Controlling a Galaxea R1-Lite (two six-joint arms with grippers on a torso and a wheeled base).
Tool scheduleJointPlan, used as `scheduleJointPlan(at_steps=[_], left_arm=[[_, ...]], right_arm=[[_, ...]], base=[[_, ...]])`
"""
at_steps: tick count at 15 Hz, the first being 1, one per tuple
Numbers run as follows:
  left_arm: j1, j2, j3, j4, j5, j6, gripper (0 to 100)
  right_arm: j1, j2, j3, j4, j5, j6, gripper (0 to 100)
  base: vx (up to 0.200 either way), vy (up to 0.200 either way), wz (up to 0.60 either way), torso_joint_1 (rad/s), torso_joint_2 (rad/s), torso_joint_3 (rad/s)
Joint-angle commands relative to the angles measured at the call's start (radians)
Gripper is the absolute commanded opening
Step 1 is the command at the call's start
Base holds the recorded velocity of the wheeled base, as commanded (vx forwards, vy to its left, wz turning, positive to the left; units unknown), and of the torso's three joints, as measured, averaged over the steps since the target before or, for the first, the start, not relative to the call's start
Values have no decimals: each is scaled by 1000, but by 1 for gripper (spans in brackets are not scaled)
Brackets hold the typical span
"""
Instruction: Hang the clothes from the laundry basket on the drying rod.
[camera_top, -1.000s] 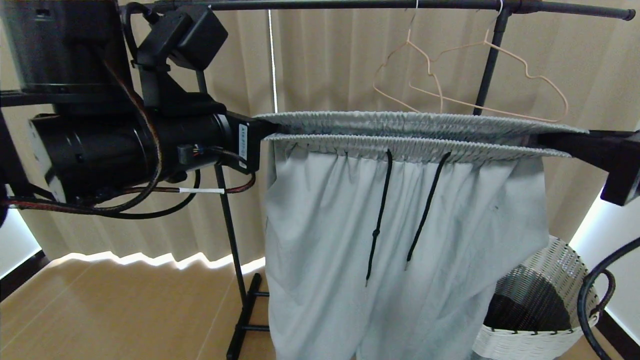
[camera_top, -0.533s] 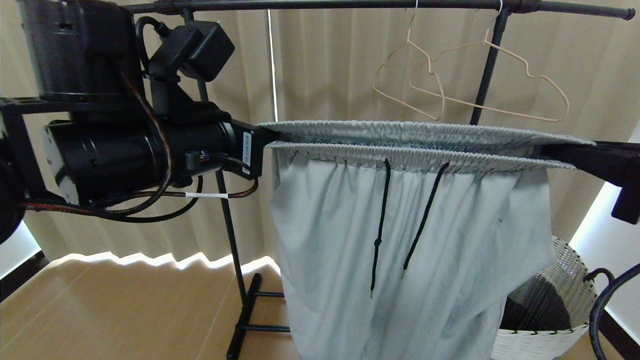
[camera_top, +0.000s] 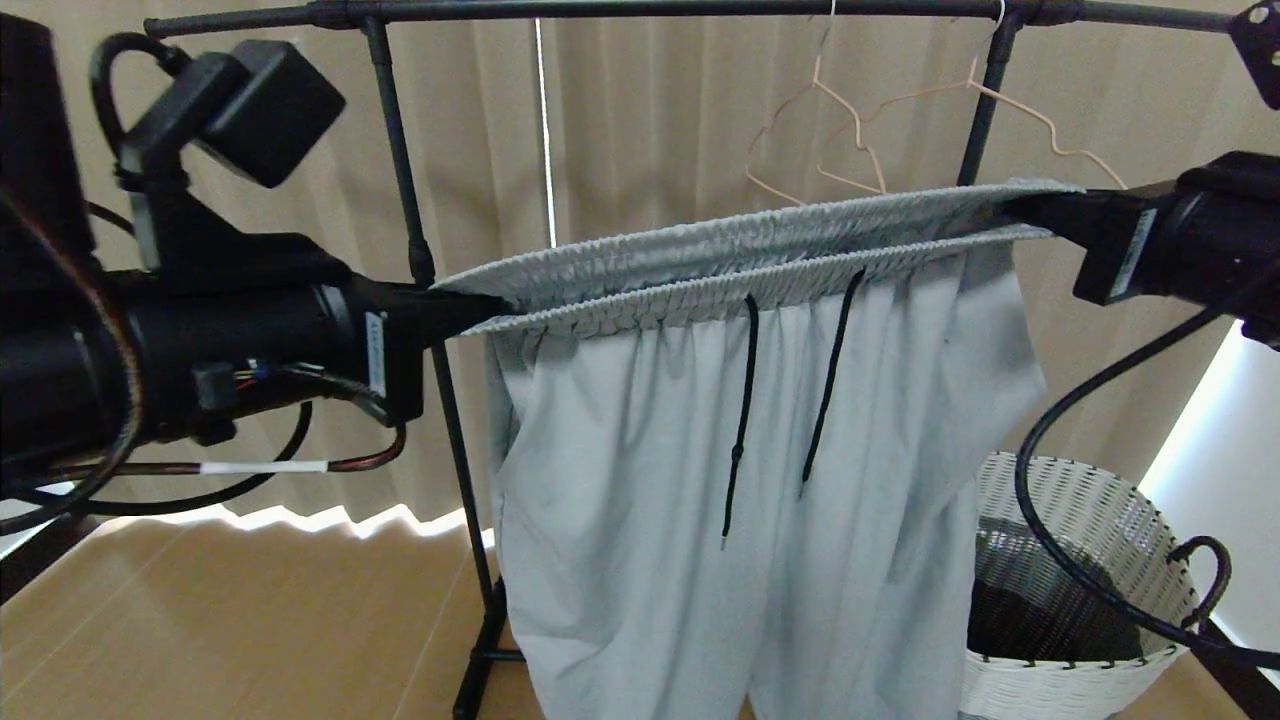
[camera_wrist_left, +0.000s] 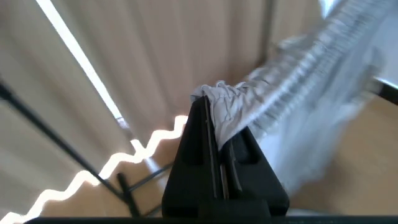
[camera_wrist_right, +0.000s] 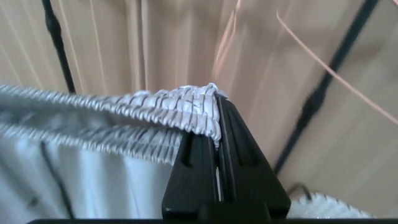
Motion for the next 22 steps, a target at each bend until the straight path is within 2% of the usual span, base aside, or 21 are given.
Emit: scheduleJointPlan(at_steps=[1, 2, 6, 13, 15, 17, 18, 19, 22], left_arm=[[-4, -115, 25, 40, -62, 2, 0], [-30, -149, 39, 52, -91, 4, 0], [-133, -192, 67, 52, -94, 4, 0], [-133, -181, 53, 52, -89, 5, 0], [-124, -149, -1, 52, -86, 7, 0], [-1, -29, -150, 50, -85, 13, 0], [7, -20, -160, 50, -85, 14, 0], [51, 44, -220, 50, -83, 16, 0], [66, 72, -205, 47, -82, 11, 0]], right_arm=[[5, 96, -53, -22, 2, 2, 0], [6, 125, -78, -36, 4, 4, 0], [23, 164, -82, -85, 2, 5, 0], [23, 135, -79, -82, -2, 2, 0], [23, 104, -96, -67, -2, -1, 0], [23, 40, -125, 7, -2, -3, 0], [23, 32, -127, 16, -2, -3, 0], [23, -25, -131, 81, -2, -3, 0], [23, -89, -81, 162, 1, -1, 0]], base=[[0, 0, 0, 0, 0, 0], [0, 0, 0, 0, 0, 0], [0, 0, 0, 0, 0, 0], [0, 0, 0, 0, 0, 0], [0, 0, 0, 0, 0, 0], [0, 0, 0, 0, 0, 0], [0, 0, 0, 0, 0, 0], [0, 0, 0, 0, 0, 0], [0, 0, 0, 0, 0, 0]])
